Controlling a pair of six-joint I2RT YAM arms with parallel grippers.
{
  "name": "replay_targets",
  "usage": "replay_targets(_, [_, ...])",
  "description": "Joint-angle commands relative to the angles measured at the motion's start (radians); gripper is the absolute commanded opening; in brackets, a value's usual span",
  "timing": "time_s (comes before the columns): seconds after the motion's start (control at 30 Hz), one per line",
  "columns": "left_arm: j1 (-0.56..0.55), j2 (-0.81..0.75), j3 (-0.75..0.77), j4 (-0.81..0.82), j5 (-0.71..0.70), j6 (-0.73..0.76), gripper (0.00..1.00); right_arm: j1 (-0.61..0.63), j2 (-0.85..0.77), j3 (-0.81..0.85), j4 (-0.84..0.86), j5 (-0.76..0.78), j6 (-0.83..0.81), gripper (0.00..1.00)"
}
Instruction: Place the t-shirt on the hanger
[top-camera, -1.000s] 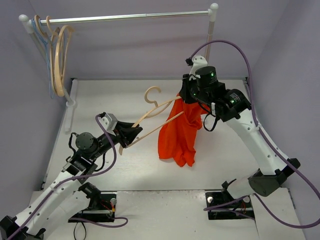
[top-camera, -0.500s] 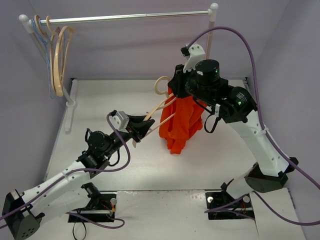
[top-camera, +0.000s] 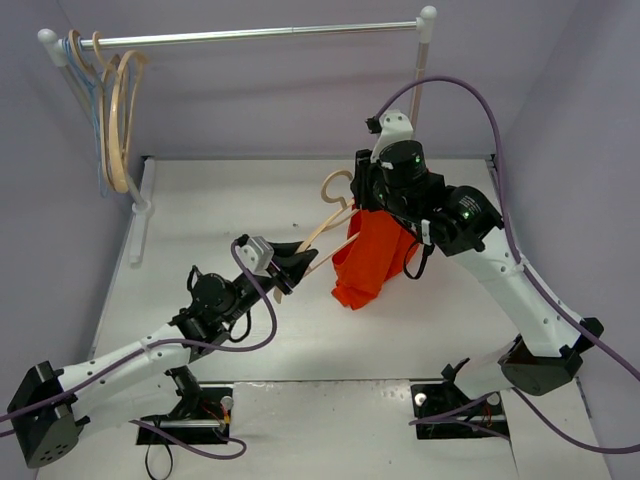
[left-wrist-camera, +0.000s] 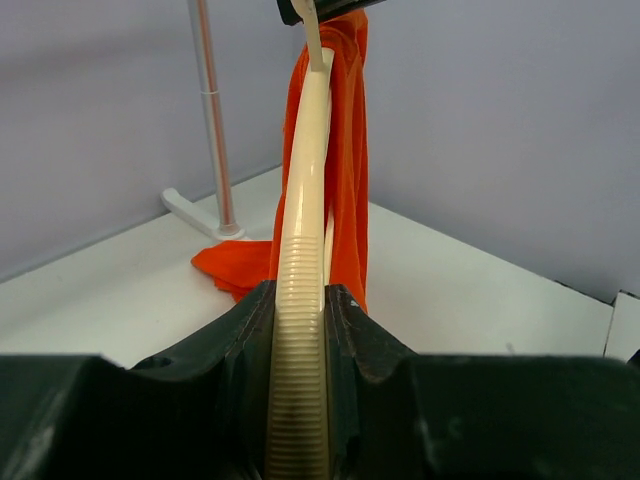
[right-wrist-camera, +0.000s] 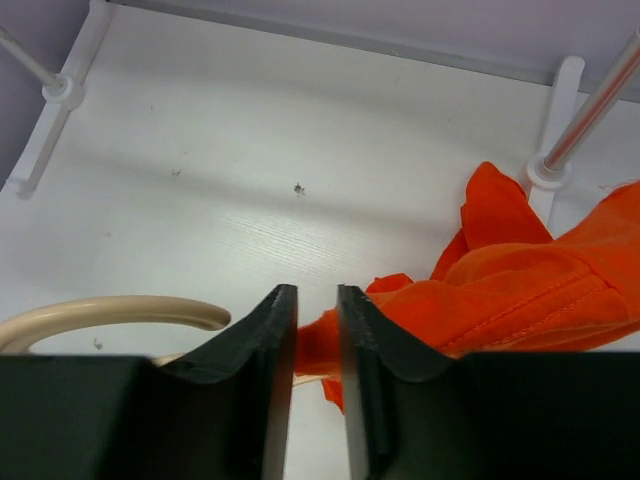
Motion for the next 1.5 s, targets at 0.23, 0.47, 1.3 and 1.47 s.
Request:
replay_targets(0.23, [-0.016, 0.027, -0.06, 0.396, -0.05, -0.088, 0.0, -0.037, -0.059, 0.127, 0.012, -0.047, -0.155, 0.45])
replay_targets(0.47, [-0.014, 0.062, -0.103, 0.429, -0.027, -0.091, 0.0, -0.09, -0.093, 0.138, -0.06, -0.152, -0.342, 0.65])
replay_targets(1.3, [-0.004, -0.13, -0.103, 0.103, 0.084, 0.011, 0.0, -0.299, -0.019, -0.027, -0.204, -0.839, -1.025, 0.84])
replay_targets(1.47, [-0.002, -0.122, -0.076, 0.076, 0.091, 0.033, 0.0, -0.296, -0.004, -0.05, -0.258, -0.891, -1.063, 0.82])
